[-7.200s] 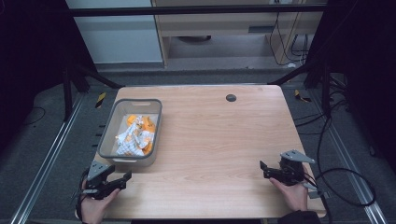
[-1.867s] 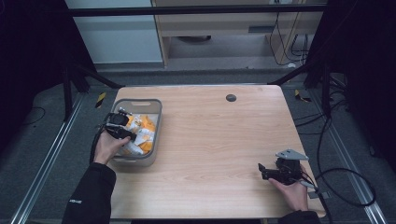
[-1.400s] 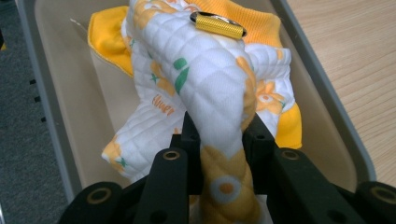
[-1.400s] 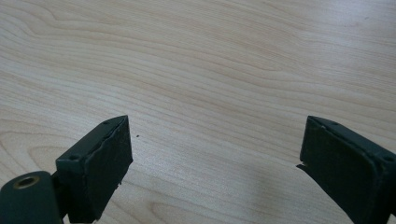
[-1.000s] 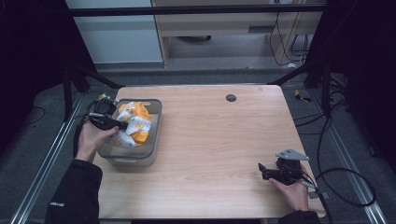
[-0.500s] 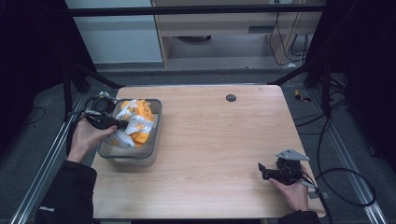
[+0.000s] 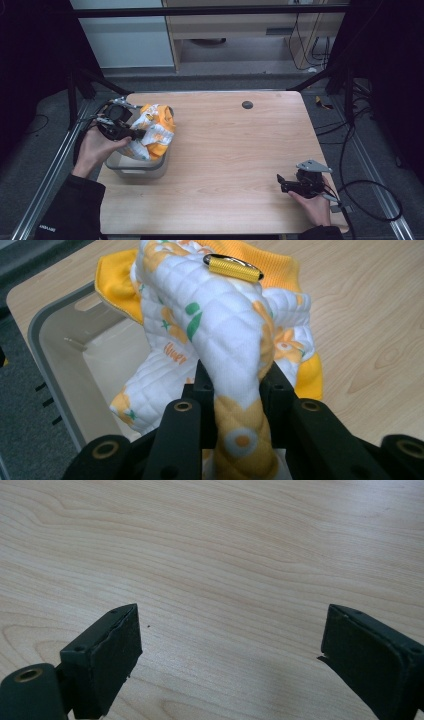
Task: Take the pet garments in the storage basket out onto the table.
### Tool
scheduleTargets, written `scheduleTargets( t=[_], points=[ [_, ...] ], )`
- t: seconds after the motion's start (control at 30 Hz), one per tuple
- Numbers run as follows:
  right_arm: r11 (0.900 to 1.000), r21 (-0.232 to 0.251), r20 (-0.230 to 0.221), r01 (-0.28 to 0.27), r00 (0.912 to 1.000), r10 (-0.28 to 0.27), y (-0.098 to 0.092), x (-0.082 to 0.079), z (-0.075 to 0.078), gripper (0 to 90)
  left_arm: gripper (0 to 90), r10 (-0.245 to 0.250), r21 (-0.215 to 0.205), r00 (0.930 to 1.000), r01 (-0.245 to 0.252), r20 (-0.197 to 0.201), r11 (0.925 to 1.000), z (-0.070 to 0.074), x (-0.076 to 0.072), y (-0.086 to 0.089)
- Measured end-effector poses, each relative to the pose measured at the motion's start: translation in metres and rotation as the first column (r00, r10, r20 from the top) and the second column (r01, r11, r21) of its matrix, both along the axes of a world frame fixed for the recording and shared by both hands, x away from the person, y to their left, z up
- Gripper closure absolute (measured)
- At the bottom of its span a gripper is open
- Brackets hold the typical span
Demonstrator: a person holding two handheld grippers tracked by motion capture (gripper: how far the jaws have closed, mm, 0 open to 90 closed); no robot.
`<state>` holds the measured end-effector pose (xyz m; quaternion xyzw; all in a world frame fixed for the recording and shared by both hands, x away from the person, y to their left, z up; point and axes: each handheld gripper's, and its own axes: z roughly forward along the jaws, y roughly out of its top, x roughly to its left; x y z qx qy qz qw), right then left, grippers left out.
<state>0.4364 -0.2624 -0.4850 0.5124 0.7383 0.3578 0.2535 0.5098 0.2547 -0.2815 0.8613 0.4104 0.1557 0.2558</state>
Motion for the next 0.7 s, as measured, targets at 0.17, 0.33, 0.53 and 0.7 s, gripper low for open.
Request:
scheduleTargets(
  t=[0.17, 0.33, 0.53, 0.7],
  points=[
    [1.000, -0.004, 0.004, 0.000, 1.0000, 0.000, 0.000, 0.000, 0.000, 9.3, 74.0, -0.044, -0.002, 0.9990, 0.044, 0.007, 0.9990, 0.003, -0.006, -0.013],
    [1.000, 0.002, 0.016, -0.001, 0.9999, 0.001, 0.000, 0.000, 0.000, 9.3, 73.9, -0.094, 0.012, 0.9955, 0.094, 0.012, 0.9955, 0.004, -0.010, -0.030],
    [1.000, 0.005, 0.024, 0.001, 0.9997, -0.001, 0.000, -0.001, 0.001, 9.3, 73.9, -0.122, 0.017, 0.9925, 0.122, 0.007, 0.9924, 0.001, -0.011, -0.044],
    [1.000, 0.003, 0.024, 0.000, 0.9997, 0.000, 0.000, -0.001, 0.001, 9.2, 73.9, -0.148, 0.024, 0.9890, 0.148, 0.004, 0.9887, -0.002, -0.011, -0.057]
  ],
)
